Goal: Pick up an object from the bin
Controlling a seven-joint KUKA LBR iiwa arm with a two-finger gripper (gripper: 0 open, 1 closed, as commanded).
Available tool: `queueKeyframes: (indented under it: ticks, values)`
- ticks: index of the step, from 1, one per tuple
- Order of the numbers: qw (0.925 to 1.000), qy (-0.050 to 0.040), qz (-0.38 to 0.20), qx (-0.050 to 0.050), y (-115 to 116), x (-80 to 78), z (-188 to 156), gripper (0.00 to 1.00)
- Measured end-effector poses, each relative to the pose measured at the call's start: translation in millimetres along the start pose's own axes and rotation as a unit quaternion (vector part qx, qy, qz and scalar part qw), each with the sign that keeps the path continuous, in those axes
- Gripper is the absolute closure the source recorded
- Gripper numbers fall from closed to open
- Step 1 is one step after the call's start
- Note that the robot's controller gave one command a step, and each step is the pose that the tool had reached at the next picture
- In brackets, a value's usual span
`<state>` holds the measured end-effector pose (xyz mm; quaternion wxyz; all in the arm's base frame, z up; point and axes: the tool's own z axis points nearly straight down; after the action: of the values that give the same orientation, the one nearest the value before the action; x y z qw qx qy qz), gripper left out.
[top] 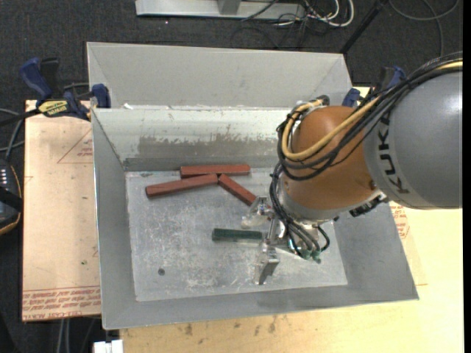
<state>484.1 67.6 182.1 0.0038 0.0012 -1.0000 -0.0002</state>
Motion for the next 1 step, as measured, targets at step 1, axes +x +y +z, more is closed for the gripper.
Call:
queueKeyframes:
  ticks: [1]
  values:
    - [1.0,-0.0037,0.001,0.0,-0.3,-1.8,-3.4,0.0]
